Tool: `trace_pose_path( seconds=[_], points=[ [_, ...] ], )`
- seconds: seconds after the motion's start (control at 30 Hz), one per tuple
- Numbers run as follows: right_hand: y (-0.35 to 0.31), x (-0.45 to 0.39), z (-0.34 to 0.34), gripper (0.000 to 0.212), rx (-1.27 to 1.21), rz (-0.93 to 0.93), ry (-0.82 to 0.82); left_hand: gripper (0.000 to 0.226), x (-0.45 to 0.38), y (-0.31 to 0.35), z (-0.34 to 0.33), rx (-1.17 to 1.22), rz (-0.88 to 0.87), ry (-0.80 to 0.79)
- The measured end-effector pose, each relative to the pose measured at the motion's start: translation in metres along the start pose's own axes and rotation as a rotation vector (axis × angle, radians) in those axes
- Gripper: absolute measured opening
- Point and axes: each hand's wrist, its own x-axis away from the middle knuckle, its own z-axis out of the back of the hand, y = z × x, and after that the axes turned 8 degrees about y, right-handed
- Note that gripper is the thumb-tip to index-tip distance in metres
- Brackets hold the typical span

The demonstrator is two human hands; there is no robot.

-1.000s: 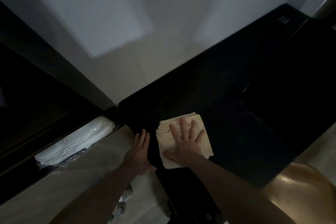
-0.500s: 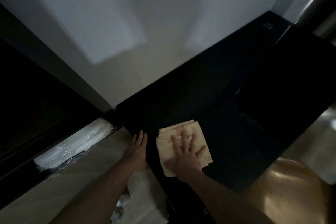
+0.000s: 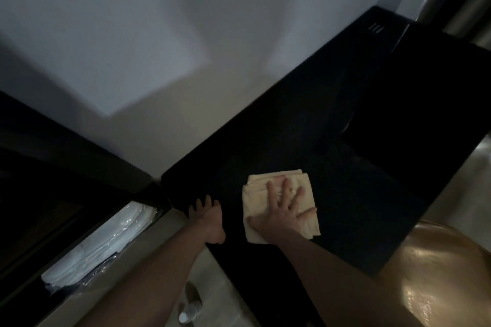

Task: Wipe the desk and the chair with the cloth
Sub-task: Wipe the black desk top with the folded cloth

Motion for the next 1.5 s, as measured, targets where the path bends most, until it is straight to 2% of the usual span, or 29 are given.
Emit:
trace_pose_path(
  seconds=[0.17,0.4,0.7,0.9,1.1,1.3,1.5],
  points=[
    [0.019,-0.043,0.048,0.125,-0.068,-0.058,0.031,0.117,-0.023,0.01,0.036,0.011,-0.101,0.01],
    [0.033,-0.101,0.098,0.126,-0.143,-0.175,0.104,0.13,-0.069,0.056,0.076,0.069,-0.11,0.058],
    [0.081,-0.183,0.184,0.127,-0.182,-0.248,0.201,0.141,-0.138,0.15,0.158,0.11,-0.197,0.094],
    [0.124,-0.251,0.253,0.125,-0.194,-0.314,0.28,0.153,-0.185,0.211,0.207,0.215,-0.136,0.07],
    [0.15,-0.308,0.312,0.123,-0.19,-0.371,0.339,0.169,-0.206,0.22,0.222,0.231,-0.112,0.016],
    [0.16,-0.316,0.318,0.12,-0.146,-0.312,0.359,0.174,-0.212,0.219,0.227,0.25,-0.115,0.034],
    [0.168,-0.274,0.285,0.117,-0.059,-0.204,0.351,0.174,-0.206,0.216,0.236,0.223,-0.149,0.059]
  ],
)
